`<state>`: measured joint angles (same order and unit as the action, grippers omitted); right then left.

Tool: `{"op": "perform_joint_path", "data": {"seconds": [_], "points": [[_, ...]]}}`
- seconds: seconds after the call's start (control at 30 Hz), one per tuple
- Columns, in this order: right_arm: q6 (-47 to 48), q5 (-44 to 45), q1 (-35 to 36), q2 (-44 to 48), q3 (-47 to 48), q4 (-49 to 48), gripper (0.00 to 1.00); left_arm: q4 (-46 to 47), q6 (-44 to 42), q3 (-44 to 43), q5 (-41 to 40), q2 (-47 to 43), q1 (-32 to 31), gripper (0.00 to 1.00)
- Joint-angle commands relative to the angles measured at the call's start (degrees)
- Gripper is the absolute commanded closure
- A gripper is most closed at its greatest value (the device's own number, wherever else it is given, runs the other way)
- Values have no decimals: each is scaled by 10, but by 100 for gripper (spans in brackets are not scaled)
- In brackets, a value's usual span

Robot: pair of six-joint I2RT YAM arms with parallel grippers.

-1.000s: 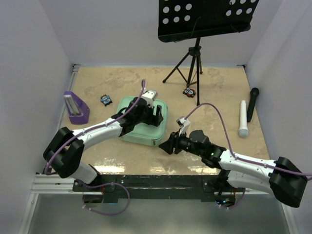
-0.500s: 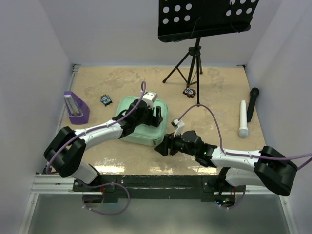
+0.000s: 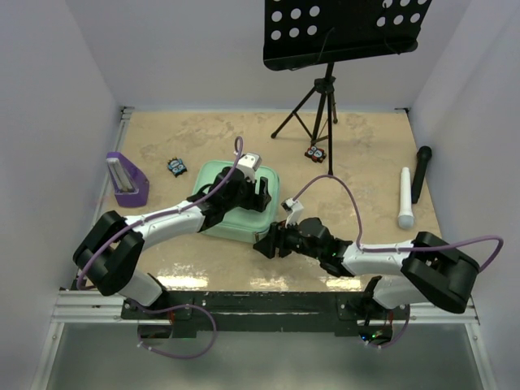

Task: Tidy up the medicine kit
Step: Adjust the medicine box at the center of the board, then zip the medicine box at the center of the board.

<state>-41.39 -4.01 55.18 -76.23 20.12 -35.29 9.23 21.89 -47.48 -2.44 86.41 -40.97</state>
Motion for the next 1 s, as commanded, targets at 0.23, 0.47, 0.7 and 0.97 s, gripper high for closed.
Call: {"op": "perform_joint_path", "data": {"seconds": [0.23, 0.47, 0.7, 0.97], "points": [[-1, -2, 0, -47, 16, -91, 41, -18, 9, 24, -15, 20, 1, 24], [-13, 2, -2, -52, 5, -135, 42, -16, 10, 27, -14, 19, 1, 24], [-46, -6, -3, -50, -24, -210, 40, -5, 20, 41, -16, 13, 1, 25], [-96, 10, -5, -89, -68, -337, 39, 9, 32, 49, -27, 2, 3, 25]]}}
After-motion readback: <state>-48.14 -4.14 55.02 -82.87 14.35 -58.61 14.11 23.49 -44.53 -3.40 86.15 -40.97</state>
